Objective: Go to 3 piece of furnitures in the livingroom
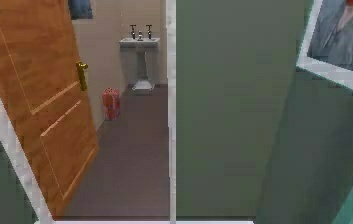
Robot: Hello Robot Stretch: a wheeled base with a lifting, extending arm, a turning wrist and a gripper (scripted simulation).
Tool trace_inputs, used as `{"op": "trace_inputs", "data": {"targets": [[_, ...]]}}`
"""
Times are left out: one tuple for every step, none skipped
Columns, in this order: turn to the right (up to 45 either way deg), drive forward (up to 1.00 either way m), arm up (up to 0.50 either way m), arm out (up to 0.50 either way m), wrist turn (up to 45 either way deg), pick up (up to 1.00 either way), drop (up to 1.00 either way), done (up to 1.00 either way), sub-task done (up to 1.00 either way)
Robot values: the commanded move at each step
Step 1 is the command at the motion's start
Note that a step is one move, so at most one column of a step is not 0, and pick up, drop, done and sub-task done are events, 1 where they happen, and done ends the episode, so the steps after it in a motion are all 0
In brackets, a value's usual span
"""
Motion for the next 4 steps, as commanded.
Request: {"op": "trace_inputs", "data": {"targets": [[45.0, 0.00, 0.00, 0.00, 0.0, 0.00, 0.00, 0.00, 0.00], [45.0, 0.00, 0.00, 0.00, 0.0, 0.00, 0.00, 0.00, 0.00], [0.0, 0.30, 0.00, 0.00, 0.0, 0.00, 0.00, 0.00, 0.00], [15.0, 0.00, 0.00, 0.00, 0.0, 0.00, 0.00, 0.00, 0.00]]}}
